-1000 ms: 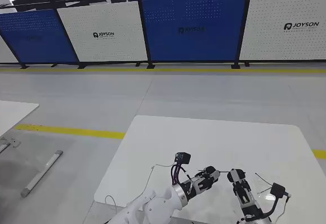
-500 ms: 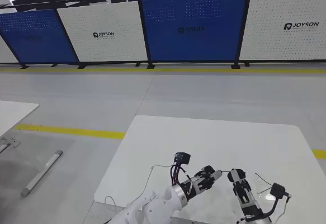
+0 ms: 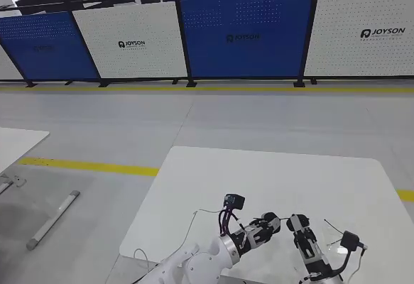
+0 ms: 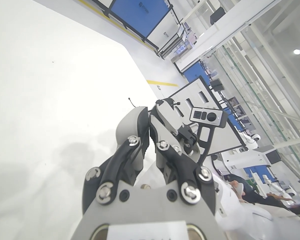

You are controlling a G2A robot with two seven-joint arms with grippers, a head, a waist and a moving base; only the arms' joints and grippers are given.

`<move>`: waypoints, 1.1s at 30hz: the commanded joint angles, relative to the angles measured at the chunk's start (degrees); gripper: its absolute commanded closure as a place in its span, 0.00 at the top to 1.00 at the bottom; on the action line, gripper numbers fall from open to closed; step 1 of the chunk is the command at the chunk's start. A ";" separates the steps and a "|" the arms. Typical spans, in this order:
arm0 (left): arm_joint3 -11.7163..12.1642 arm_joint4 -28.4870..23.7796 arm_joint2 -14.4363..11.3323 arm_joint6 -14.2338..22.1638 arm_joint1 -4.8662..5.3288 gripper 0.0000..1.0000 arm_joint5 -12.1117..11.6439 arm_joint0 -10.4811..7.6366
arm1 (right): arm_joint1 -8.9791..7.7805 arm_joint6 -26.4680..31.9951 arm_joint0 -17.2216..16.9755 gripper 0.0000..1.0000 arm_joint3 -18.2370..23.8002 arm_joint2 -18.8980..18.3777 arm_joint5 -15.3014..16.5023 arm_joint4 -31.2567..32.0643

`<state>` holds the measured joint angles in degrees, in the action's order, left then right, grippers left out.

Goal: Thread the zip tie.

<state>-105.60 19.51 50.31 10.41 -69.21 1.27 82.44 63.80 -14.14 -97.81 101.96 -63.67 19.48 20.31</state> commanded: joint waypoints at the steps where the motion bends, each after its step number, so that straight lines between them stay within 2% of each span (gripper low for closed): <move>1: 0.01 0.07 0.02 0.04 0.01 0.00 -0.05 0.01 | -0.07 0.09 0.05 0.00 0.03 0.07 0.00 -0.28; 7: 0.02 0.01 0.10 -0.05 0.00 0.00 -0.06 0.13 | -0.34 -0.04 0.04 0.00 0.13 0.12 0.00 -0.77; 10: 0.03 -0.01 0.12 0.00 -0.01 0.16 -0.05 0.15 | -0.44 -0.66 0.05 0.00 -0.22 0.07 0.00 -0.24; 18: -0.16 -0.35 0.81 -0.30 0.12 0.33 -0.57 0.70 | -0.47 -2.42 0.12 0.00 -0.97 0.35 0.00 1.03; 24: -0.51 -0.35 1.53 -0.73 0.27 0.30 -0.82 1.36 | -0.51 -3.08 0.05 0.00 -1.15 0.34 0.00 1.22; 27: -0.45 -0.46 1.82 -0.77 0.32 0.19 -0.90 1.52 | -0.53 -3.23 0.01 0.00 -1.16 0.35 0.00 1.30; 28: -0.37 -0.58 1.89 -0.75 0.32 0.18 -0.89 1.53 | -0.54 -3.24 0.00 0.00 -1.16 0.36 0.00 1.32; 33: -0.43 -1.15 2.27 -0.83 0.35 0.20 -1.16 1.63 | -0.59 -3.27 -0.02 0.00 -1.19 0.45 0.00 1.59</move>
<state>-105.95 18.38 52.50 9.58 -68.88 0.16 84.03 63.22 -17.41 -97.83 100.77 -63.24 19.48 21.86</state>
